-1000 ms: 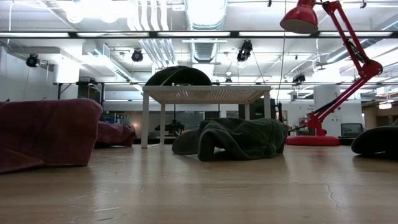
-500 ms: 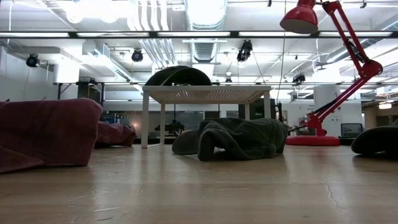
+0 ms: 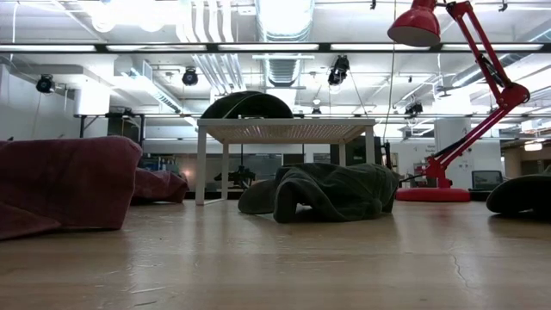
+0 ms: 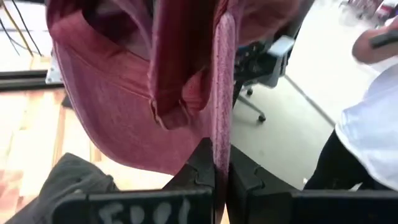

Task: Pick & Place hat
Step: Put the middle red cap on the shelf

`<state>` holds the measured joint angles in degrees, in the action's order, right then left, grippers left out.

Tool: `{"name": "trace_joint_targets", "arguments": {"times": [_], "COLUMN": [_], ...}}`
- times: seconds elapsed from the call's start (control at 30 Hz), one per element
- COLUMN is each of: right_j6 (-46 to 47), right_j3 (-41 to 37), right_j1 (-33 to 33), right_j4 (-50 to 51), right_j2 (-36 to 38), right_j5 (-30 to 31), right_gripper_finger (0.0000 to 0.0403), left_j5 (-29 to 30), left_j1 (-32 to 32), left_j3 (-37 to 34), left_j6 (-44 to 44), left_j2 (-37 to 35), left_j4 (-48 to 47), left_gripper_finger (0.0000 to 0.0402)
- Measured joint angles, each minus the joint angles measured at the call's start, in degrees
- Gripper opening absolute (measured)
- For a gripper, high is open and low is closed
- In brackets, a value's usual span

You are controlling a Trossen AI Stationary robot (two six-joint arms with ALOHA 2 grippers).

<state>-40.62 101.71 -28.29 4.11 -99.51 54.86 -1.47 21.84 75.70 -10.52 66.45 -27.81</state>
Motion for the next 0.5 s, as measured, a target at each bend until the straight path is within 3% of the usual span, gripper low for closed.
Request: {"name": "trace_joint_targets", "arguments": {"times": [0.1,0.2,0.33,0.5], "right_j6": [3.2,4.2,5.6,5.4], "right_j3": [1.2,2.3,5.1,7.5], "right_j1": [0.1,0.4,1.7,3.4], "right_j4": [6.0,4.5,3.0,3.4], "right_j2": [0.6,0.7,0.4,-0.8], "right_j5": [0.2,-0.3,-5.4,-5.0], "right_gripper_finger": [0.0008,0.0008,0.0008,0.0015], "left_j5": [0.3,0.4,0.3,-1.3], "left_j1": [0.0,0.0,0.0,0.0], "left_j3": [0.0,0.0,0.0,0.0], "left_j6": [-0.1,-0.4,-0.4,-0.5], "left_j2": [-1.6,-1.9,-0.6,1.5], "left_j4": [0.7,0.9,1.6,3.5], "left_gripper_finger": [0.0007,0.0007,0.0007,0.0007]}}
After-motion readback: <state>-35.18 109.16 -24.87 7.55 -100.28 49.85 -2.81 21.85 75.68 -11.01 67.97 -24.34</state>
